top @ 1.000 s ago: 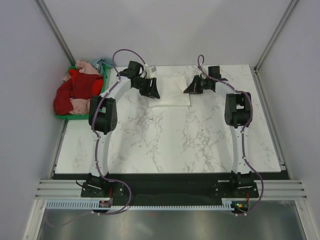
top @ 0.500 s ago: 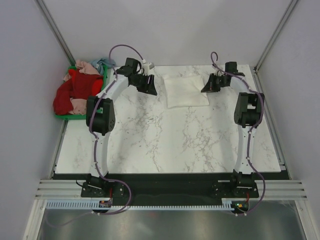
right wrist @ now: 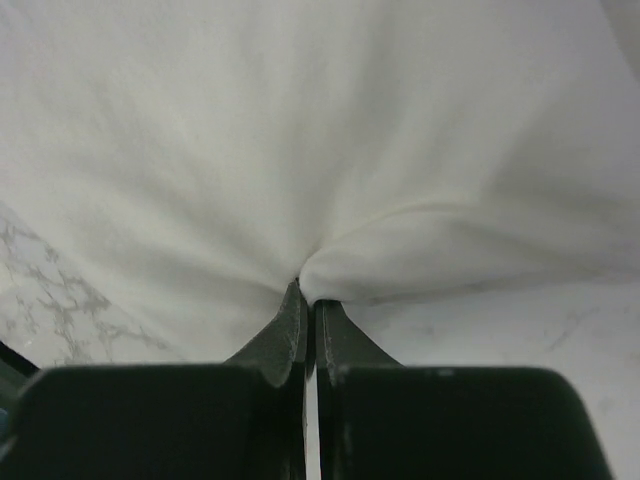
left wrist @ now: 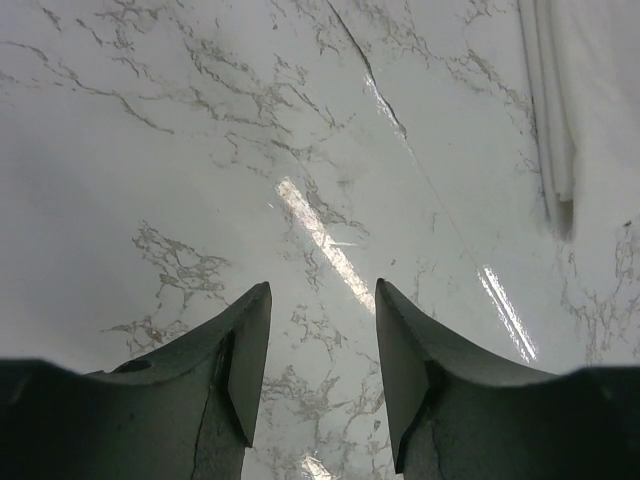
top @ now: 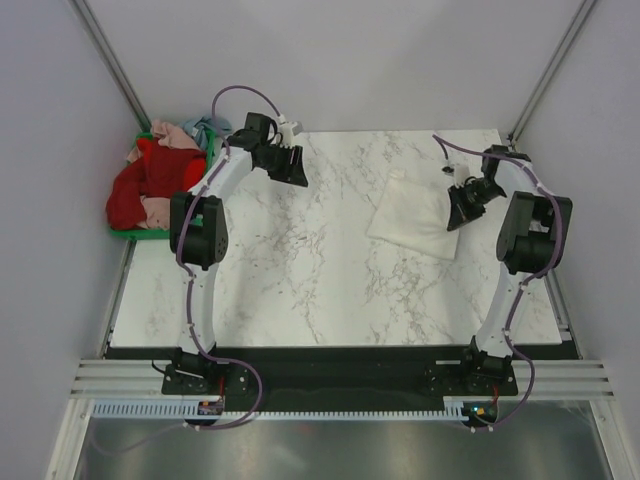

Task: Fold and stack the t-shirts
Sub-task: Neatly place the folded tshirt to the corner

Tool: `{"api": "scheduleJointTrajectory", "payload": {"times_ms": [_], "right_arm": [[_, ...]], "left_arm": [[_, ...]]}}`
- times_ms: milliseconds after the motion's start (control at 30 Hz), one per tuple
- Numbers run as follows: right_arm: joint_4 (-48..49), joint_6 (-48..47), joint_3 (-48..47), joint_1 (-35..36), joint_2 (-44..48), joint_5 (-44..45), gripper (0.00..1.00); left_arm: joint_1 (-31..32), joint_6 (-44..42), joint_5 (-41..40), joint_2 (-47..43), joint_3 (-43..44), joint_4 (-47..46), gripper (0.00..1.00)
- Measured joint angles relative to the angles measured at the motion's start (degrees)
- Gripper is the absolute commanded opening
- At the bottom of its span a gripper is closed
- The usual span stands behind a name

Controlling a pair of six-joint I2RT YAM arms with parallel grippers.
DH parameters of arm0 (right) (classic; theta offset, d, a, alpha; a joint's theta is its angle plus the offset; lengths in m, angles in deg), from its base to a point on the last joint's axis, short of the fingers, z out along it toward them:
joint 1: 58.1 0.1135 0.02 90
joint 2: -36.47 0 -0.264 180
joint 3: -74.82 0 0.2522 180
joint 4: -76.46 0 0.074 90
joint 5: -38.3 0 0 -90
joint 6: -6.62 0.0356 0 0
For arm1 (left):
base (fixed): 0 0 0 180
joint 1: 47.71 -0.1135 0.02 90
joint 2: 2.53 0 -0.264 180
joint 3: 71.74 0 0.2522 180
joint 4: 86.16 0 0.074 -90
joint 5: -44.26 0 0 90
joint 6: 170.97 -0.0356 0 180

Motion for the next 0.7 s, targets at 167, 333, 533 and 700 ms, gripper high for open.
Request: {"api": "scheduleJointTrajectory", "payload": {"times_ms": [167,333,533,700], "right_arm": [[-4.8,-7.7,7.4,-6.8,6.2,3.1,0.00],[-9.2,-14.9,11.5,-13.7,10.1,7.1,0.00],[-12.6,-21.5,14.0,-18.4,11.1,12.2,0.00],[-14.6,-27.0,18.2,-23.0,13.9,17.5,0.00]], "left_arm": [[0.0,0.0,0.0,0.0,1.8,-0.2,0.53],[0.0,0.0,0.0,0.1,2.1,-0.3,0.53],[0.0,0.0,0.2,1.2,2.3,-0.3,0.52],[0.0,0.0,0.2,1.7,2.3,-0.3,0.53]]}}
